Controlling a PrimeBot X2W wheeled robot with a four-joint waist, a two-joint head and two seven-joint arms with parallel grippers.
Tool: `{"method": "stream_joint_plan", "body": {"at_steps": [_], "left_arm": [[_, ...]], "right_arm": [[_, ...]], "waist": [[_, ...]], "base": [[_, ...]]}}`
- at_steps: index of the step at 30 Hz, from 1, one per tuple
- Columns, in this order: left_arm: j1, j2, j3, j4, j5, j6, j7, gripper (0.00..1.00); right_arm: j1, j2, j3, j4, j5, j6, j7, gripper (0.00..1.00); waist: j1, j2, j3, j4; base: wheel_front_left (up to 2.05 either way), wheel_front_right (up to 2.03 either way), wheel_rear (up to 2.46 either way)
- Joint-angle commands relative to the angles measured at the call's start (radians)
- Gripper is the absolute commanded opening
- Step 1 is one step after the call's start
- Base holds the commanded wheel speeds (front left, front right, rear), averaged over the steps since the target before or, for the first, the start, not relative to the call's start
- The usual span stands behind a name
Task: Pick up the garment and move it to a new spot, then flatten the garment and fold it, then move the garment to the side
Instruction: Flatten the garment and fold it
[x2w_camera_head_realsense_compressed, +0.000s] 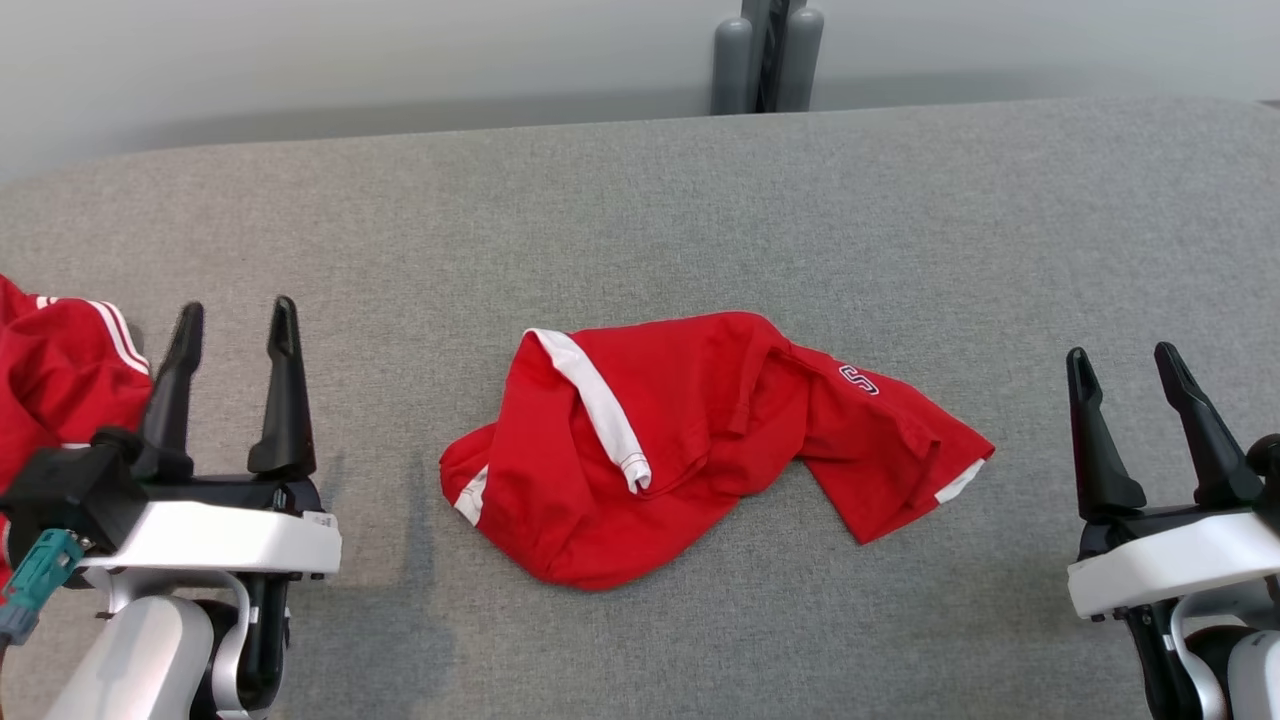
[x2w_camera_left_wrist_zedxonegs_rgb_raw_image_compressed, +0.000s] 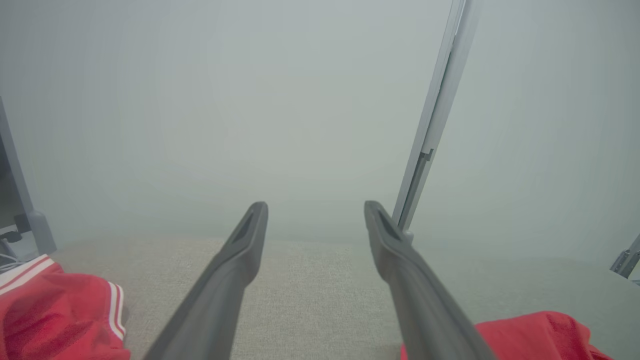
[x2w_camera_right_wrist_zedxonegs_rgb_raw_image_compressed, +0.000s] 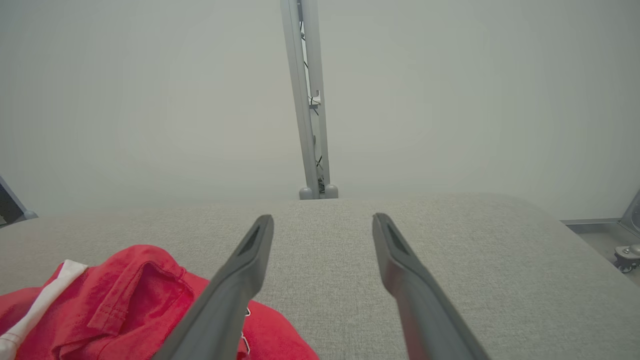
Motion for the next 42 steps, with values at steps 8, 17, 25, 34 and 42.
{"method": "stream_joint_plan", "body": {"at_steps": [8, 17, 25, 34, 42], "left_arm": [[0.047, 0.036, -0.002, -0.074, 0.128, 0.039, 0.007, 1.0], [0.071, 0.047, -0.034, -0.078, 0.117, 0.035, 0.061, 1.0], [0.063, 0.05, -0.052, -0.082, 0.124, 0.039, 0.081, 1.0], [0.039, 0.04, -0.072, -0.082, 0.119, 0.03, 0.094, 1.0], [0.011, 0.011, -0.098, -0.055, 0.109, 0.01, 0.083, 1.0]], "right_arm": [[0.02, -0.003, 0.016, 0.008, -0.014, 0.0, -0.009, 1.0], [0.029, -0.001, 0.021, 0.01, -0.004, 0.0, 0.004, 1.0], [0.022, -0.014, 0.034, 0.005, -0.013, 0.0, 0.035, 1.0], [-0.046, -0.072, 0.236, 0.015, 0.017, 0.0, 0.143, 1.0], [-0.141, -0.101, 0.52, 0.093, 0.089, 0.0, 0.206, 1.0]], "waist": [[0.0, -0.0001, -0.037, 0.011], [0.0, -0.0001, -0.049, 0.013], [0.0, -0.0001, -0.048, 0.034], [0.0, -0.0001, -0.023, 0.097], [0.0, -0.0001, 0.014, 0.168]], "base": [[0.0, 0.0, 0.0], [0.0, 0.0, 0.0], [0.0, 0.0, 0.0], [0.0, 0.0, 0.0], [0.0, 0.0, 0.0]]}}
